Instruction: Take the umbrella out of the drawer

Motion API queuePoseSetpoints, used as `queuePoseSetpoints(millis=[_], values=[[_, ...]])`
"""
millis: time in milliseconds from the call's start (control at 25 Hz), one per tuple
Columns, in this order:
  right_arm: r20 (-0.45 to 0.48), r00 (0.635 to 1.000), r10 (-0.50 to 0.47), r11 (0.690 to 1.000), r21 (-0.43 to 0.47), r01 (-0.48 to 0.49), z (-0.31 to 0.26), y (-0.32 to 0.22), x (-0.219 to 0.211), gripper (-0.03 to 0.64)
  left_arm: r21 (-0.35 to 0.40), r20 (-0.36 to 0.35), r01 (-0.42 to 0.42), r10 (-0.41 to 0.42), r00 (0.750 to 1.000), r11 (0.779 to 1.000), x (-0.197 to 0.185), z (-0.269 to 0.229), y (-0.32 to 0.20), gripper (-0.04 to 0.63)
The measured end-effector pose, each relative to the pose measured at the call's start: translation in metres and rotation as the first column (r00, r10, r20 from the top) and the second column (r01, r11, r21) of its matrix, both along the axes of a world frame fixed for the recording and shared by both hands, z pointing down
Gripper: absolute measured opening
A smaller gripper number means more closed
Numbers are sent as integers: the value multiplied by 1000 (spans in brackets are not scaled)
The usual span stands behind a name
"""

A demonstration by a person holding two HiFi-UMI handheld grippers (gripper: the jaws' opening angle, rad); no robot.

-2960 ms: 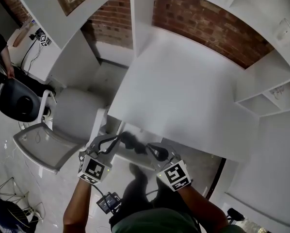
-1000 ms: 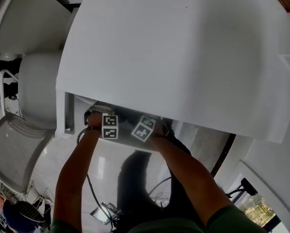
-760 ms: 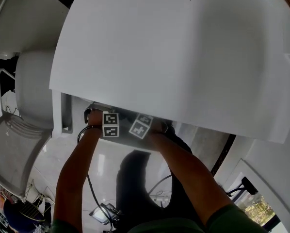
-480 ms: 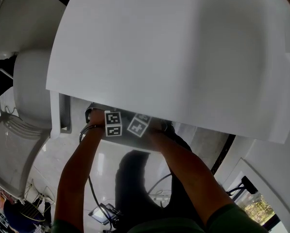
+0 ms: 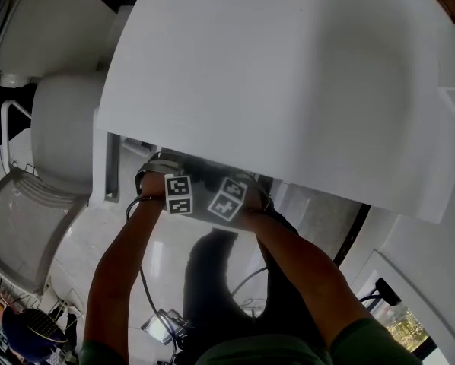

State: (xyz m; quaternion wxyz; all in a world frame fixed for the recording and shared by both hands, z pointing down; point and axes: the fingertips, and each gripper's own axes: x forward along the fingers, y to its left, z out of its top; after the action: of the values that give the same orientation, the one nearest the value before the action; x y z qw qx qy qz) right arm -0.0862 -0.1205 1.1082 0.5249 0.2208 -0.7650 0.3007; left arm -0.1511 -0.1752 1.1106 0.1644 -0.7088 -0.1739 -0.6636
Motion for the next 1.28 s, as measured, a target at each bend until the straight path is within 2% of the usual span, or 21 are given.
queuePoseSetpoints(millis=[320,680,1160,1280], values=[[-2,1000,-22,997,73,22,-65,3,6,190,37,-37,28,-26,999,999,5,-65,4,224],[2,1000,-26,983,180,25,-183,-1,17,190,106,-83,43,-34,996,993,16,-179,1,222],[2,1000,-9,927,374,7,-363,-9,54,187,247,-191,32,16,981,968,57,-362,-10,222],[1,1000,-14,916,401,12,-395,-7,65,186,245,-200,28,22,980,969,67,-390,-6,210]])
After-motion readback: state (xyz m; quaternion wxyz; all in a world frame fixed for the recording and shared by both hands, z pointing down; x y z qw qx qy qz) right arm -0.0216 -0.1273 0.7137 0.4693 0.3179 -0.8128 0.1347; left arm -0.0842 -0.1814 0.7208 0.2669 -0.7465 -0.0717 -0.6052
